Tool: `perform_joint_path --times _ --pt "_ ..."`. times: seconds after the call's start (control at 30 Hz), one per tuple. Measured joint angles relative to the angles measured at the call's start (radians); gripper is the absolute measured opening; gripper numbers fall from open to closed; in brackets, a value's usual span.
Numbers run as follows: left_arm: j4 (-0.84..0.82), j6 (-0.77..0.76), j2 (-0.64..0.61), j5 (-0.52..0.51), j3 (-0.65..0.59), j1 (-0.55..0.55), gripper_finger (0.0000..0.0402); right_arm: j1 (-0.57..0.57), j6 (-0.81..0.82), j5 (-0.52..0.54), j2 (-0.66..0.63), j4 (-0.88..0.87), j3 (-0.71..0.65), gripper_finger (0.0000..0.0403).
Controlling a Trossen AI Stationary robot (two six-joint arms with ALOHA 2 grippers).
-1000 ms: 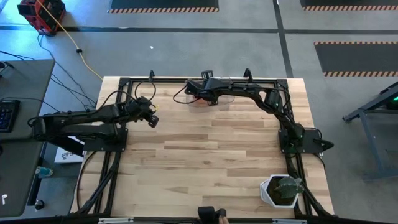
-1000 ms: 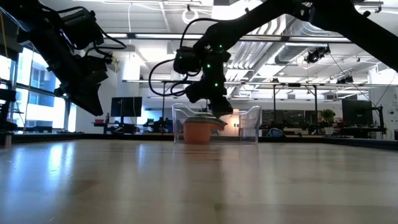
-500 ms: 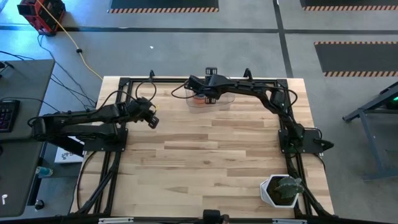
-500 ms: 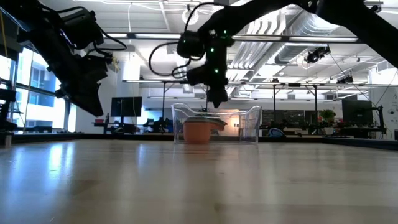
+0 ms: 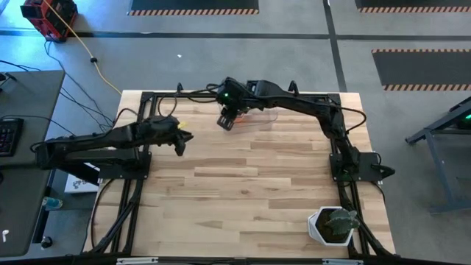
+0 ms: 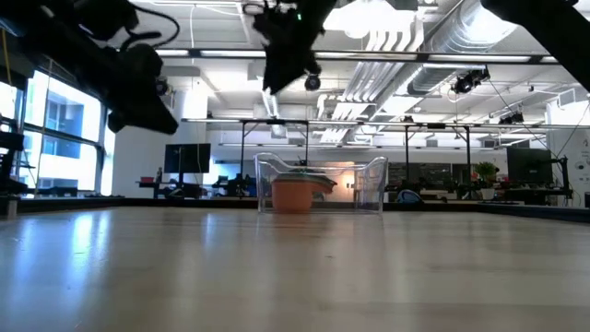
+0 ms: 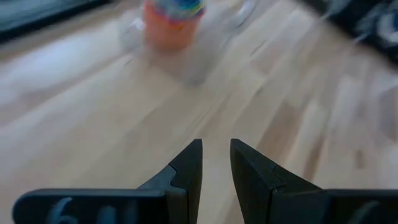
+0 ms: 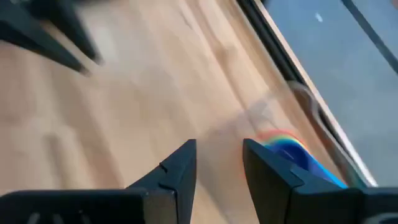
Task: Nest measuring cups in basket
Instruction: Return to Home Position
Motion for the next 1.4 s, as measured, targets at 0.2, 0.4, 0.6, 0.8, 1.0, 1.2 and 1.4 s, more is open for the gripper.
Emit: perform_joint_path --times 0.2,0.4,0.6,0.8,1.0,1.2,1.4 --pt "0.15 -0.002 -0.132 -0.011 -0.086 -0.082 0.0074 0.056 0.071 -0.019 -0.004 0.008 0.133 0.0122" --pt "0.366 -0.005 -0.275 -0.022 -0.241 -0.141 0.0074 0.115 0.1 -0.019 -0.057 0.068 0.102 0.0122" --pt "0.433 -0.005 -0.408 -0.023 -0.344 -0.166 0.0074 0.148 0.078 -0.021 -0.086 0.065 0.102 0.0122" --pt "0.41 -0.025 -0.49 -0.027 -0.384 -0.17 0.0074 0.15 0.047 0.051 -0.142 0.015 0.102 0.0122" --pt "0.416 0.055 -0.505 -0.046 -0.383 -0.169 0.0074 0.151 -0.05 0.133 -0.244 -0.086 0.101 0.0122" --pt "0.412 0.026 -0.505 -0.071 -0.383 -0.168 0.0074 0.132 -0.106 0.164 -0.398 -0.279 0.041 0.0122" --pt "0.41 0.035 -0.505 -0.072 -0.383 -0.168 0.0074 0.115 -0.11 0.148 -0.734 -0.019 -0.408 0.0122"
